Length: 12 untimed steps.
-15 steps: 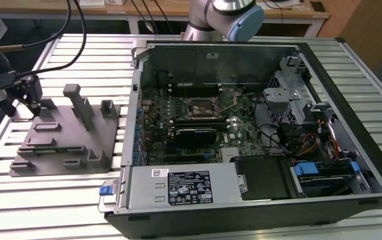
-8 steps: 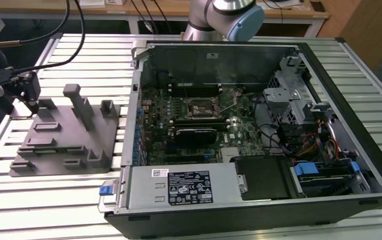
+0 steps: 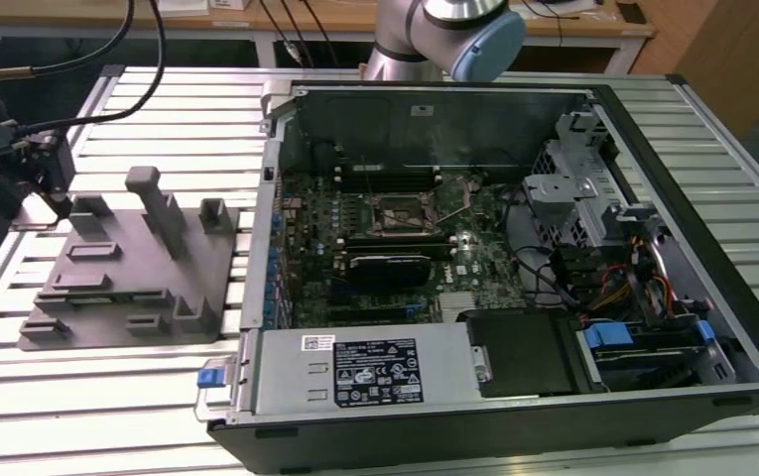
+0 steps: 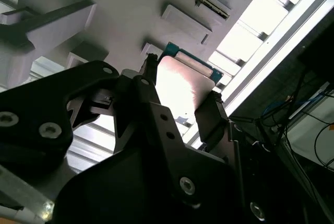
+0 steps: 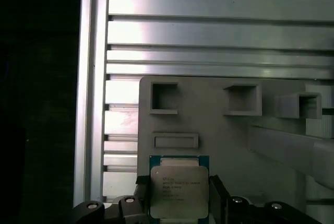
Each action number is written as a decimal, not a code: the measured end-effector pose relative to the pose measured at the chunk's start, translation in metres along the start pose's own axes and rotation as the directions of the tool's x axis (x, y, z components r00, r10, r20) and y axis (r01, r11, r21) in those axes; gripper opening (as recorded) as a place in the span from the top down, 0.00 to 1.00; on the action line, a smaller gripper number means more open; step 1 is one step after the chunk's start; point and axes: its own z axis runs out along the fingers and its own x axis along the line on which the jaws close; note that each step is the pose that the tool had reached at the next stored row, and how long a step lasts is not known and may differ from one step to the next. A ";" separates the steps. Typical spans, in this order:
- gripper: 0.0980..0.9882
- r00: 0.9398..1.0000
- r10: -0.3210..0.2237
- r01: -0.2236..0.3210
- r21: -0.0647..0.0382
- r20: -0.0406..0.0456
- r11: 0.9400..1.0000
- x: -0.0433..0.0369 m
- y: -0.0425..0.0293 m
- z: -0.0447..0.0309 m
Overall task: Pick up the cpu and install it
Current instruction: 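Pick up the cpu and move it towards the insertion slot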
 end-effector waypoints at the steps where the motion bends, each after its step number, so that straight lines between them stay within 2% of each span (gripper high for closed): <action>1: 0.50 1.000 0.000 0.000 0.000 0.000 1.000 0.0000 0.0001 -0.0015; 12: 0.50 1.000 0.000 0.000 0.000 0.000 1.000 -0.0003 0.0009 -0.0196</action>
